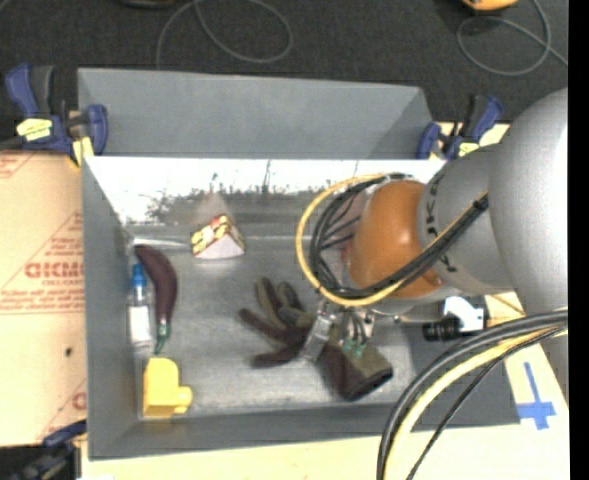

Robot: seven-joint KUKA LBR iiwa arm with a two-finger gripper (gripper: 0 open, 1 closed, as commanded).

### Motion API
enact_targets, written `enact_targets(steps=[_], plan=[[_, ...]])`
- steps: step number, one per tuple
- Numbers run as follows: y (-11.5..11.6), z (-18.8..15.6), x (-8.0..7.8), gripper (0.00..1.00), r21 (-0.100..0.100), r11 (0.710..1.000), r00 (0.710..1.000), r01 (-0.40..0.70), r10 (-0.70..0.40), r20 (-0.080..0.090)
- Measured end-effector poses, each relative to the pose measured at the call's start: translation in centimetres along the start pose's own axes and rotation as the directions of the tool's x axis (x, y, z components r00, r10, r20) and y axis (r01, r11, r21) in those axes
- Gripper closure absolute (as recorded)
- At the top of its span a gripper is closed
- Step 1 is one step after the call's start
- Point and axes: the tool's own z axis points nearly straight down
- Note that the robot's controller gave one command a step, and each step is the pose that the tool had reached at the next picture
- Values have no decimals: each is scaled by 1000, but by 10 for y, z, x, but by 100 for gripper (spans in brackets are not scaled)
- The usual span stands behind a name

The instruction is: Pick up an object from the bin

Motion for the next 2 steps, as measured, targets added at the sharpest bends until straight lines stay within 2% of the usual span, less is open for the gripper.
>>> enact_targets(steps=[2], plan=[[-1,-21,1,100,1,1000,1000,3,-3,-4]])
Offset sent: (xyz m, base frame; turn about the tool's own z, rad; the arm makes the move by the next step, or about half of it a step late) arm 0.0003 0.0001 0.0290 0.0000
